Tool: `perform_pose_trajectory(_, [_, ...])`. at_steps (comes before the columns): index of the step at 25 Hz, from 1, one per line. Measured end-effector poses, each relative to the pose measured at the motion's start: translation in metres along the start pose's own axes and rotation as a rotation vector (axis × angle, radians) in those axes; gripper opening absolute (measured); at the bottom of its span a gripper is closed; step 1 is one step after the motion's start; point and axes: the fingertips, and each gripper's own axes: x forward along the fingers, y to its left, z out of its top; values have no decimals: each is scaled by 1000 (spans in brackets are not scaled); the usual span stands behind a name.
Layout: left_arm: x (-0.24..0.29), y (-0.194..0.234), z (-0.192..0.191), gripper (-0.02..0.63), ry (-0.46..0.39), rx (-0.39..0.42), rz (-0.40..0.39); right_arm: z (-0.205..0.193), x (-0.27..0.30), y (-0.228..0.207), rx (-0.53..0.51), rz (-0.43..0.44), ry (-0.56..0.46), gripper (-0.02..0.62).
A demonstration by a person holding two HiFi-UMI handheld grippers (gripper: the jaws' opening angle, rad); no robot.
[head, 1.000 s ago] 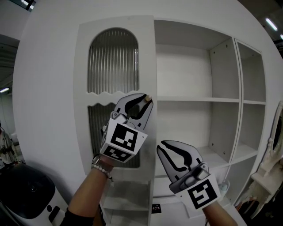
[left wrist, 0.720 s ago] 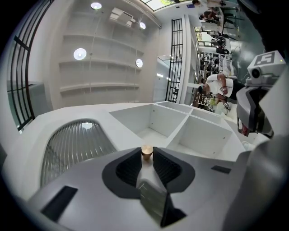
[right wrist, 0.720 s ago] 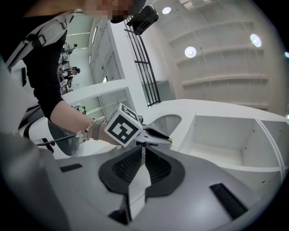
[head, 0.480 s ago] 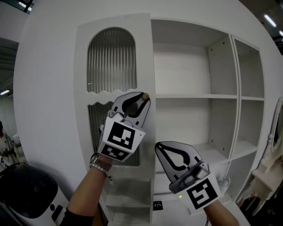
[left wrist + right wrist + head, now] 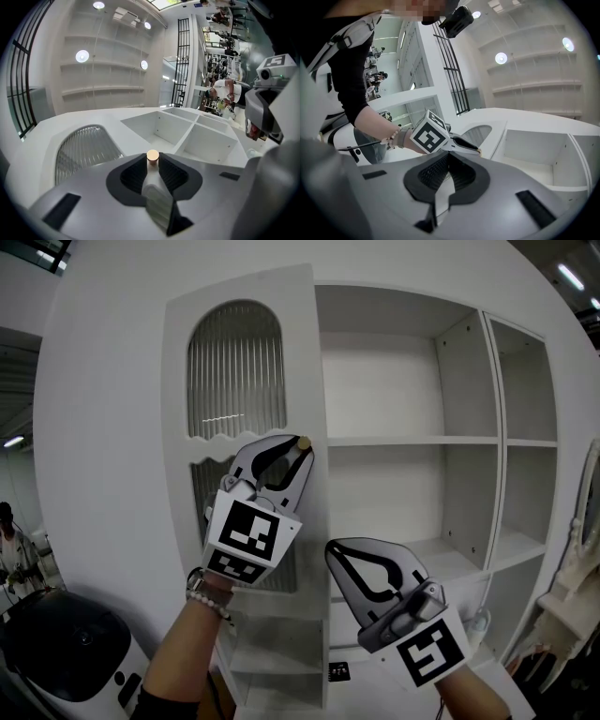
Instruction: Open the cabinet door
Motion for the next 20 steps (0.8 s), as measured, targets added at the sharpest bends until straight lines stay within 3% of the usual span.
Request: perform_pose_trajectory(20, [-42, 7, 36, 72, -37, -58, 6, 28, -13, 10, 55, 15, -70, 0])
